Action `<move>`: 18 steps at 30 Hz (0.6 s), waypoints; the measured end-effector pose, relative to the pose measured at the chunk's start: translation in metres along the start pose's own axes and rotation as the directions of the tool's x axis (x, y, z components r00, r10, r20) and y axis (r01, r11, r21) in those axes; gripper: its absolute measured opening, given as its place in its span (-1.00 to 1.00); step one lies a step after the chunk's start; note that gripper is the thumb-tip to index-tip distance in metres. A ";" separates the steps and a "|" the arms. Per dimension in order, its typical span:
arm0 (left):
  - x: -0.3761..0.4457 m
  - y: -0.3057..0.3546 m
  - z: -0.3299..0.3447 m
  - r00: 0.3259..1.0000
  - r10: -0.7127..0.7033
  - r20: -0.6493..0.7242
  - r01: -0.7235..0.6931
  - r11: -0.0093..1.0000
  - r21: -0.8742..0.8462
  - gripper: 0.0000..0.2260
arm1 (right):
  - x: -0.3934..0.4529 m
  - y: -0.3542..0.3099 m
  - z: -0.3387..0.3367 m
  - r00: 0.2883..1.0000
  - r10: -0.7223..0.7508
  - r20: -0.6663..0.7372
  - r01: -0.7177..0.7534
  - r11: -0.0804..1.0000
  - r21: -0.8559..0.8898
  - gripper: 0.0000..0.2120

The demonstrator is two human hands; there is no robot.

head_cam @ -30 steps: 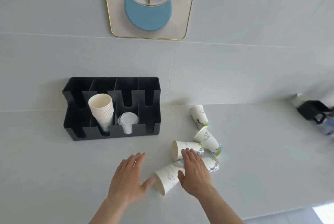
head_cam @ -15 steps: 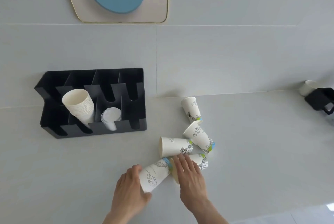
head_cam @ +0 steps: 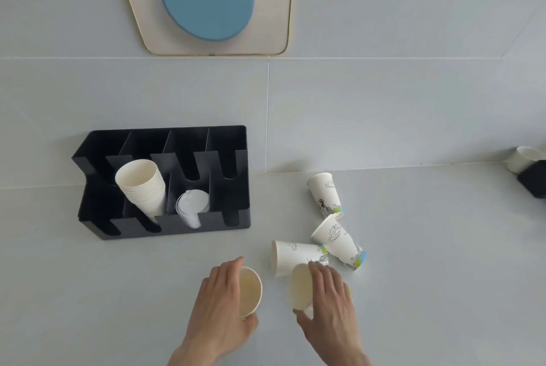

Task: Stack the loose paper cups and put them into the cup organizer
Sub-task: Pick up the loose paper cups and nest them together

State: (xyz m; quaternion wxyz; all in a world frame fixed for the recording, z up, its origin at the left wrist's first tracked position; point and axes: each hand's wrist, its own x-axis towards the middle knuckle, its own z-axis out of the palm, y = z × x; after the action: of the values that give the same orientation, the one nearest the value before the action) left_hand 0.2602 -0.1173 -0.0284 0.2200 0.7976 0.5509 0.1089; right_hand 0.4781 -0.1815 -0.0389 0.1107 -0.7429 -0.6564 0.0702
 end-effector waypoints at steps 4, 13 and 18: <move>-0.002 -0.005 0.011 1.000 0.019 -0.003 -0.019 0.990 -0.140 -0.14 | 0.014 -0.009 -0.038 0.971 0.101 -0.217 -0.022 0.940 0.339 -0.10; -0.015 -0.015 0.025 0.990 -0.143 -0.014 0.125 0.902 -0.414 0.03 | 0.016 -0.060 -0.086 0.990 0.005 -0.140 0.100 0.678 0.728 -0.18; -0.008 -0.008 0.027 0.974 -0.226 -0.015 0.186 0.837 -0.514 0.00 | 0.012 -0.063 -0.050 0.992 -0.119 -0.035 0.114 0.758 0.642 -0.13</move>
State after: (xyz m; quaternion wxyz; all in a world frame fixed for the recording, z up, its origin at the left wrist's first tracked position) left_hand 0.2622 -0.1282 -0.0556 0.4124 0.6425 0.5930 0.2559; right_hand 0.4314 -0.1657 0.0263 0.3599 -0.6175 -0.6380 0.2865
